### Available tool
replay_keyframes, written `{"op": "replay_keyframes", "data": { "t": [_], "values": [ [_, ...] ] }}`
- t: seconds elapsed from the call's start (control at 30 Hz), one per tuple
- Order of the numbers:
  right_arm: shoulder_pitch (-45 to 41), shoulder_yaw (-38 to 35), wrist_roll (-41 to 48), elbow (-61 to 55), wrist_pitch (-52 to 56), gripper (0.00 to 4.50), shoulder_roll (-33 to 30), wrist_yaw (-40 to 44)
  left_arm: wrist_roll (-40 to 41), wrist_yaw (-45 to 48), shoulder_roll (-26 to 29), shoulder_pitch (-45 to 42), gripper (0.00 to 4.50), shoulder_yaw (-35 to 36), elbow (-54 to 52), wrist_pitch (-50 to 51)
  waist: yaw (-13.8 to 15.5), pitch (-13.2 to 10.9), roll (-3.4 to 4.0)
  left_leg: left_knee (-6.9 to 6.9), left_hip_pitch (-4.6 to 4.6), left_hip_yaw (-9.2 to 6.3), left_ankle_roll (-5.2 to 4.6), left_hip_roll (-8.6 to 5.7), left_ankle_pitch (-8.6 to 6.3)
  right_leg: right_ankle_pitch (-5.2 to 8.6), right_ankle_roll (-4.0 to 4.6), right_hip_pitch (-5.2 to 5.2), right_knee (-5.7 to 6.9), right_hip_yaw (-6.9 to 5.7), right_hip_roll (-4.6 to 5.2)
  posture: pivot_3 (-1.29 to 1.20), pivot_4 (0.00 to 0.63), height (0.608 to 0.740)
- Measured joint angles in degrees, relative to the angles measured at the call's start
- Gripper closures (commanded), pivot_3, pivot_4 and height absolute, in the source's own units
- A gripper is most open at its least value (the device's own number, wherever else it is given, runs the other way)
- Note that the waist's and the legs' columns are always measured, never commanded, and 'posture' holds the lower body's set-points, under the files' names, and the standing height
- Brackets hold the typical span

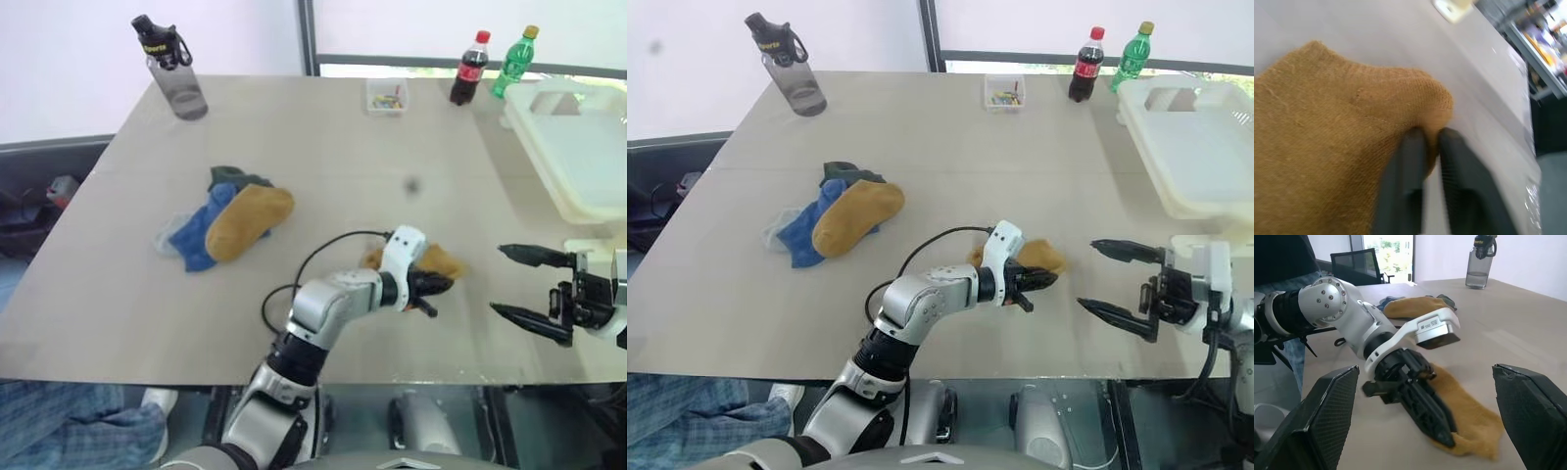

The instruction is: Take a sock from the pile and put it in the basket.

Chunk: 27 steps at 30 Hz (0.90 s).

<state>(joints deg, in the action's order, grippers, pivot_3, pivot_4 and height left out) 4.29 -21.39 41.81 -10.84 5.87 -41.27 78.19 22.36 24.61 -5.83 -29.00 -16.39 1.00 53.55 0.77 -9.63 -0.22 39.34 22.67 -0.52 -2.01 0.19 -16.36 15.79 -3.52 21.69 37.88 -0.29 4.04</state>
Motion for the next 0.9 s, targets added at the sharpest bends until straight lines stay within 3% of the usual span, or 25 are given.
{"op": "replay_keyframes", "data": {
  "t": [0.07, 0.1, 0.47, 0.6, 0.9],
  "values": [
    [0.26, -0.04, 0.00, 0.00, 0.00, 0.00, 0.00, 0.00, -0.20, -0.84, -0.25, 0.09, 1.22, 0.68, -0.02, -0.50, 0.04, 0.00, 0.00, 0.00, 0.00, 0.00, 0.00, 0.00, 0.00, 0.00, 0.00, 0.00, -0.01, -0.01, 0.01, 0.00, 0.150, 0.740],
    [0.30, -0.04, 0.00, 0.00, -0.01, 0.00, 0.00, 0.00, -0.20, -1.06, -0.47, 0.09, 0.96, 0.75, -0.07, -0.67, 0.04, 0.00, 0.00, 0.01, 0.00, 0.01, 0.02, 0.00, 0.01, 0.00, 0.00, -0.01, -0.01, 0.00, 0.01, 0.00, 0.150, 0.740],
    [0.30, -0.02, 0.02, -0.41, 0.00, 0.00, 0.00, -0.12, 1.60, 1.78, 5.33, -0.54, 0.96, 3.60, -7.53, -0.86, 0.11, 0.00, 0.02, 0.01, 0.02, 0.00, 0.21, -0.01, 0.12, 0.00, 0.00, -0.01, -0.01, 0.00, 0.01, 0.00, 0.150, 0.740],
    [0.31, -0.01, 0.13, -0.54, 0.05, 0.00, 0.00, -0.09, 1.12, -0.87, 7.39, -4.00, 0.96, 9.41, -8.30, -3.27, 0.07, 0.01, 0.02, 0.01, 0.02, -0.01, 0.21, 0.00, 0.12, 0.00, 0.00, 0.00, -0.01, -0.01, 0.01, 0.00, 0.150, 0.740],
    [0.85, 0.02, 0.14, -0.64, 0.04, 0.00, 0.01, -0.06, -10.51, -13.32, 15.04, -2.26, 0.96, 13.74, -7.98, -7.73, 0.15, -0.01, -0.01, 0.00, 0.03, 0.00, 0.21, -0.03, 0.12, 0.00, -0.01, 0.00, -0.04, 0.00, 0.03, 0.00, 0.150, 0.740]
  ]
}}
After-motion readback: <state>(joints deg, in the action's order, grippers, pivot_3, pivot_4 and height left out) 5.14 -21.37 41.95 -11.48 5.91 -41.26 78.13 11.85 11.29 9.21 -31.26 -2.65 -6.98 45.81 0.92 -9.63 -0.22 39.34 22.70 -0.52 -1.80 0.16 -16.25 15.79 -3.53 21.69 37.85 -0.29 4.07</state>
